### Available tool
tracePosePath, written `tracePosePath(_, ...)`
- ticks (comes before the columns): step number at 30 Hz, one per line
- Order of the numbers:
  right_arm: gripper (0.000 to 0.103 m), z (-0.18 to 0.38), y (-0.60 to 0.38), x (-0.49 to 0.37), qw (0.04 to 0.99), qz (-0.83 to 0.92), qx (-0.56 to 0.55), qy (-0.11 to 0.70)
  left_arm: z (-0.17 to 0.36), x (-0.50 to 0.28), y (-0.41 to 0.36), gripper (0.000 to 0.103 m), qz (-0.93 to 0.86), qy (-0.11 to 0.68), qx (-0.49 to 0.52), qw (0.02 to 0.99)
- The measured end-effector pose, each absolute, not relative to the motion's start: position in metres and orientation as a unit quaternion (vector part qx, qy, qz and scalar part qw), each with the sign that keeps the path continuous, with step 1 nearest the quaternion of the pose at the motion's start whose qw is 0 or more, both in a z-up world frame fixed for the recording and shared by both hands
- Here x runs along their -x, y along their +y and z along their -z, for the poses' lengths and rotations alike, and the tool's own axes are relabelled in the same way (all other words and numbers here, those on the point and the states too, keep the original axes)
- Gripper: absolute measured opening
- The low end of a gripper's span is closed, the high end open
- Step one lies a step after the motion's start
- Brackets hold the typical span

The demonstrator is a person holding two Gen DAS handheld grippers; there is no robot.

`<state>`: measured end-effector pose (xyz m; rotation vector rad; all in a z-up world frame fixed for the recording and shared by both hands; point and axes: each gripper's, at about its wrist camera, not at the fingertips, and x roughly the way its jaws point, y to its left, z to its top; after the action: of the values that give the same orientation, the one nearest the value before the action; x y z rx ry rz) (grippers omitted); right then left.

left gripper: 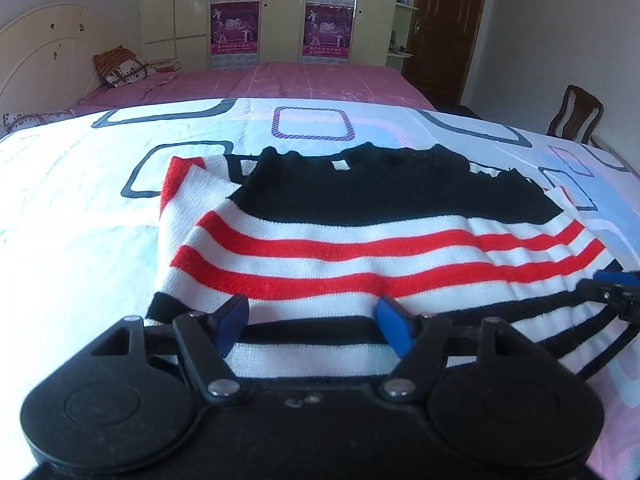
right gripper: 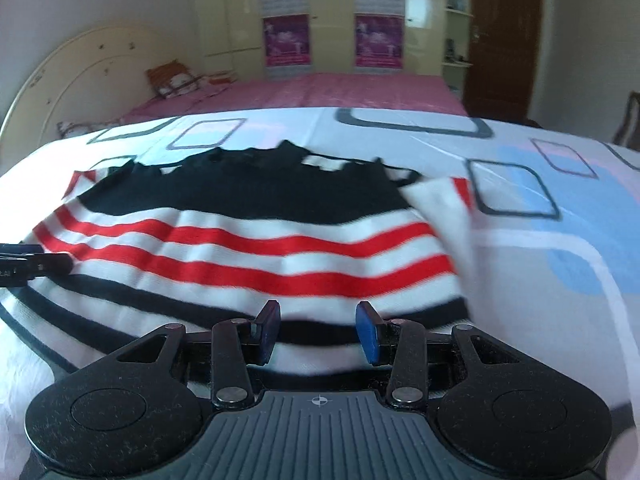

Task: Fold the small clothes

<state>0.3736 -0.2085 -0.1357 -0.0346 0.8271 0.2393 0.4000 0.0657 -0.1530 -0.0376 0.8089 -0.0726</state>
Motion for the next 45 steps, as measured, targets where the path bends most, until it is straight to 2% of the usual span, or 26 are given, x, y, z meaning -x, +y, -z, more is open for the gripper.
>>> tracePosePath(13, 0.041, 0.138, -0.209, -0.365, 0.910, -0.095, 0.034, 0.403, 0.161, -0.390, 0.078, 0.072, 0.052, 0.389, 0.003, 0.920)
tracePosePath(21, 0.041, 0.126, -0.206, -0.365, 0.910, -0.099, 0.015, 0.403, 0.142, -0.378, 0.088, 0.069, 0.038, 0.394, 0.041, 0.917)
tracePosePath(30, 0.041, 0.106, -0.159, -0.362, 0.908, -0.168, -0.017, 0.383, 0.136, -0.359, 0.095, 0.069, 0.030, 0.409, 0.058, 0.910)
tracePosePath(37, 0.041, 0.099, -0.120, -0.372, 0.905, -0.211, -0.014, 0.368, 0.136, -0.343, 0.104, 0.074, 0.033, 0.430, 0.122, 0.894)
tracePosePath(40, 0.041, 0.098, -0.108, -0.376, 0.907, -0.215, -0.013, 0.363, 0.142, -0.338, 0.113, 0.080, 0.033, 0.443, 0.180, 0.878)
tracePosePath(45, 0.041, 0.115, -0.105, -0.383, 0.900, -0.207, -0.011, 0.383, 0.163, -0.336, 0.124, 0.081, 0.031, 0.450, 0.273, 0.850)
